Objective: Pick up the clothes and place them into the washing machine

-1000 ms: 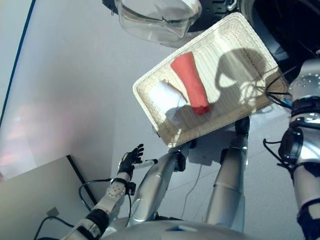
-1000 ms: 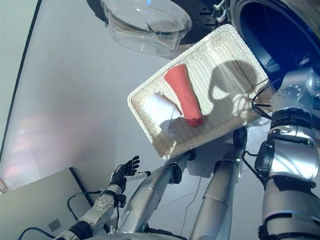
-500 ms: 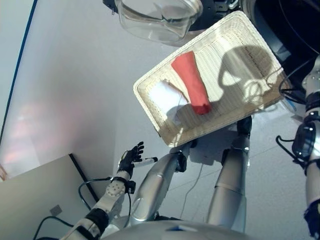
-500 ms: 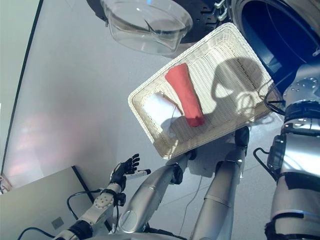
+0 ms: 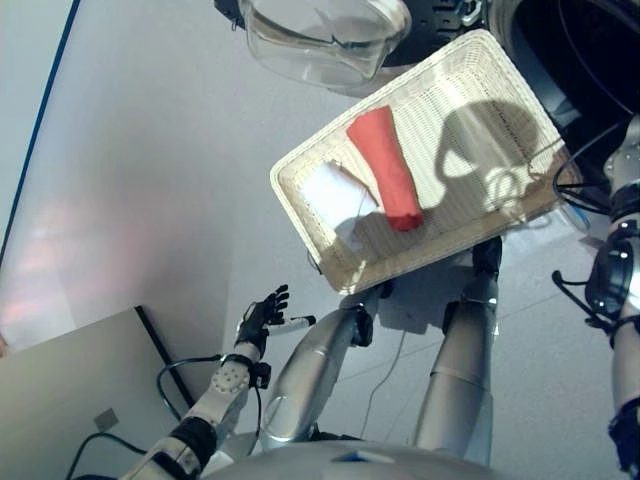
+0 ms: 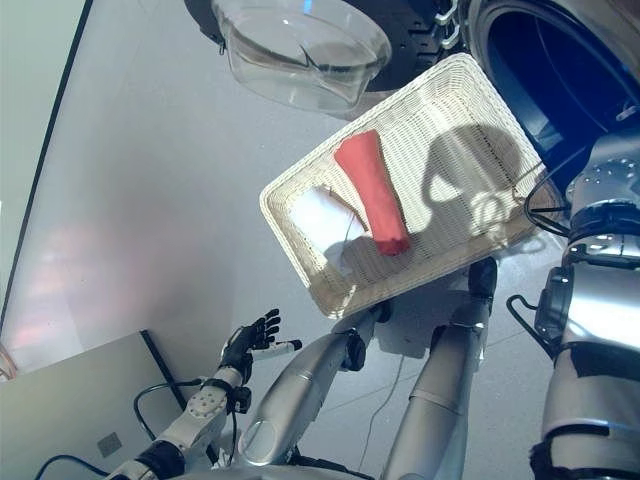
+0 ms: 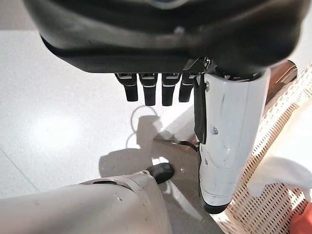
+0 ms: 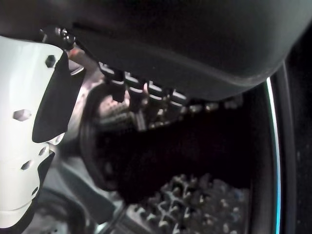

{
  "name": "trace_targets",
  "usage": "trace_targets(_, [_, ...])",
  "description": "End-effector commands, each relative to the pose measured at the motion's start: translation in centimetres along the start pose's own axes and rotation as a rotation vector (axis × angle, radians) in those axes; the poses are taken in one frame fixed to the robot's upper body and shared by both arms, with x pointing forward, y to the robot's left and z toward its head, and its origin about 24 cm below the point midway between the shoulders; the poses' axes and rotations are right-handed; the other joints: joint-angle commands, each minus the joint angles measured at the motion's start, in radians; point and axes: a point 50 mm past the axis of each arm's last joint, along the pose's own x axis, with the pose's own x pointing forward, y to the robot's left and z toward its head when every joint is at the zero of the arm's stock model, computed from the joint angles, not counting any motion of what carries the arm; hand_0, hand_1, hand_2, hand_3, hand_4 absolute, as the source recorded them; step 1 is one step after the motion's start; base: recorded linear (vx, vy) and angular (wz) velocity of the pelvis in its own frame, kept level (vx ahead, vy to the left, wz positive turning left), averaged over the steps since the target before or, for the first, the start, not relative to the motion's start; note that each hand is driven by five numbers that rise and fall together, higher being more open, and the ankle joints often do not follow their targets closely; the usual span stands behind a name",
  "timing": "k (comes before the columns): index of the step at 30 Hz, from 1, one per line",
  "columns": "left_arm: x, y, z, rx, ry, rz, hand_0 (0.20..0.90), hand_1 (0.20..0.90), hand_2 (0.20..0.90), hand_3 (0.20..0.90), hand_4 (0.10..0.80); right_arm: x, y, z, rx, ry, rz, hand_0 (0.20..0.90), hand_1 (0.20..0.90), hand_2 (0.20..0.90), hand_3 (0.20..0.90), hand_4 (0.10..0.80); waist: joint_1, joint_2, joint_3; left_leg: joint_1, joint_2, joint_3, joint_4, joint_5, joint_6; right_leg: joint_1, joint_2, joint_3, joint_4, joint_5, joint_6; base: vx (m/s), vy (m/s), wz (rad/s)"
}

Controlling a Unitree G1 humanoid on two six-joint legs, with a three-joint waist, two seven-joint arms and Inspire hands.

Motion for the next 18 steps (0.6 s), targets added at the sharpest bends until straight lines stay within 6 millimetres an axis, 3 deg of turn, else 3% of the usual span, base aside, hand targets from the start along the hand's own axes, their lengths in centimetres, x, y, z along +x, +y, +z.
trace_targets(1, [-1.8, 3.3, -3.1, 0.018, 0.111, 0.114, 0.900, 0.900, 0.900, 0.900, 0.800, 0.5, 3.4, 8.0, 0.033, -0.294, 0.156, 0.900, 0.900, 0.900, 0.900, 0.800, -0.025, 0.041, -0.093, -0.035, 0.063, -0.083, 0.025, -0.005, -0.127, 0.126, 0.076, -0.097, -0.055, -0.032, -0.080, 0.000, 0.000, 0.00])
trace_targets(5, [-1.7, 3.3, -3.0, 0.003, 0.112, 0.119, 0.900, 0.900, 0.900, 0.900, 0.800, 0.0, 3.5, 6.4, 0.040, -0.256, 0.167, 0.900, 0.900, 0.900, 0.900, 0.800, -0.028, 0.030, -0.083, -0.036, 0.062, -0.084, 0.023, -0.002, -0.127, 0.132, 0.077, -0.101, -0.068, -0.024, -0.080, 0.000, 0.000, 0.00])
trace_targets(8, [-1.8, 3.1, -3.3, -0.010, 0.125, 0.123, 0.900, 0.900, 0.900, 0.900, 0.800, -0.8, 3.5, 3.6, 0.030, -0.196, 0.185, 0.900, 0.900, 0.900, 0.900, 0.800, -0.033, 0.020, -0.069, -0.039, 0.065, -0.086, 0.026, 0.001, -0.126, 0.133, 0.082, -0.101, -0.070, -0.019, -0.082, -0.015, -0.005, 0.02])
trace_targets(18, [-1.7, 3.2, -3.6, -0.015, 0.141, 0.134, 0.900, 0.900, 0.900, 0.900, 0.800, -2.2, 2.4, -1.7, 0.051, -0.031, 0.155, 0.900, 0.900, 0.900, 0.900, 0.800, -0.025, 0.010, -0.061, -0.038, 0.062, -0.097, 0.014, 0.020, -0.128, 0.153, 0.081, -0.119, -0.093, -0.008, -0.086, -0.012, -0.002, 0.05])
